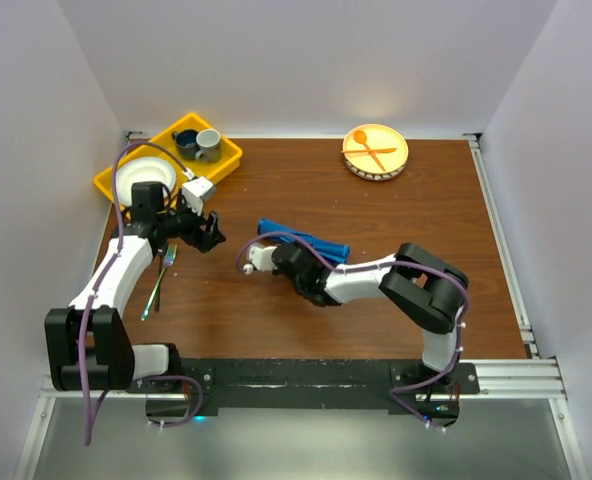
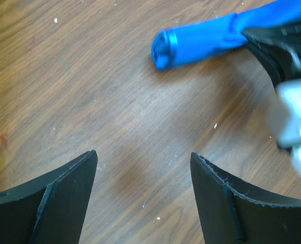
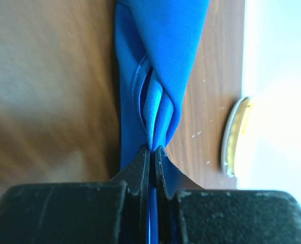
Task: Fold the napkin into a case and place the utensils inside
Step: Turn over the smaller rectangle-folded napkin at the center of the board.
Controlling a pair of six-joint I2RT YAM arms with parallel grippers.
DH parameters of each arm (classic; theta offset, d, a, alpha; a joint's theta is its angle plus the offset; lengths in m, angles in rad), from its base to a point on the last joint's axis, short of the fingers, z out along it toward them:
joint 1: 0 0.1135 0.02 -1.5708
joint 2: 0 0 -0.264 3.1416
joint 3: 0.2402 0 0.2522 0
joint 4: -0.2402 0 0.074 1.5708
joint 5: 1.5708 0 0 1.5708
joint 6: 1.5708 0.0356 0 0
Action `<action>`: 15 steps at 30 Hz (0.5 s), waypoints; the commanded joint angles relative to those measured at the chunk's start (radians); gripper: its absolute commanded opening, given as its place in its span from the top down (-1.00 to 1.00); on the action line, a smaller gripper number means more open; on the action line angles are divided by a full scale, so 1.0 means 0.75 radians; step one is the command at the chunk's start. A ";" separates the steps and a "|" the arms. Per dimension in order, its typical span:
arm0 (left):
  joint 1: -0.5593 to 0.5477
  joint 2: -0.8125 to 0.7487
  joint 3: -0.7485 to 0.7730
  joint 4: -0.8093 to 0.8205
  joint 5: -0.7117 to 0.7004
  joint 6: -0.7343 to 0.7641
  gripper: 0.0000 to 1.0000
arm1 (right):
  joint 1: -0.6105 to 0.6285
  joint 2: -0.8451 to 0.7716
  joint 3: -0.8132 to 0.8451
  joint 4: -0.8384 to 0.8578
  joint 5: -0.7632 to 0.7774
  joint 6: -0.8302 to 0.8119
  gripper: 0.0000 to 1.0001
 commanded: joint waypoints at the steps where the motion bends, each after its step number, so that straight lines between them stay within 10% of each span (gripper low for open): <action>1: 0.018 -0.055 -0.018 0.025 -0.021 -0.005 -0.58 | 0.094 0.017 -0.090 0.381 0.213 -0.150 1.00; 6: 0.020 -0.063 -0.030 0.017 -0.025 0.003 -0.57 | 0.194 0.074 -0.121 0.435 0.285 -0.144 0.96; 15: 0.028 -0.097 -0.041 -0.018 -0.025 0.036 -0.58 | 0.305 0.060 -0.184 0.327 0.248 -0.052 0.24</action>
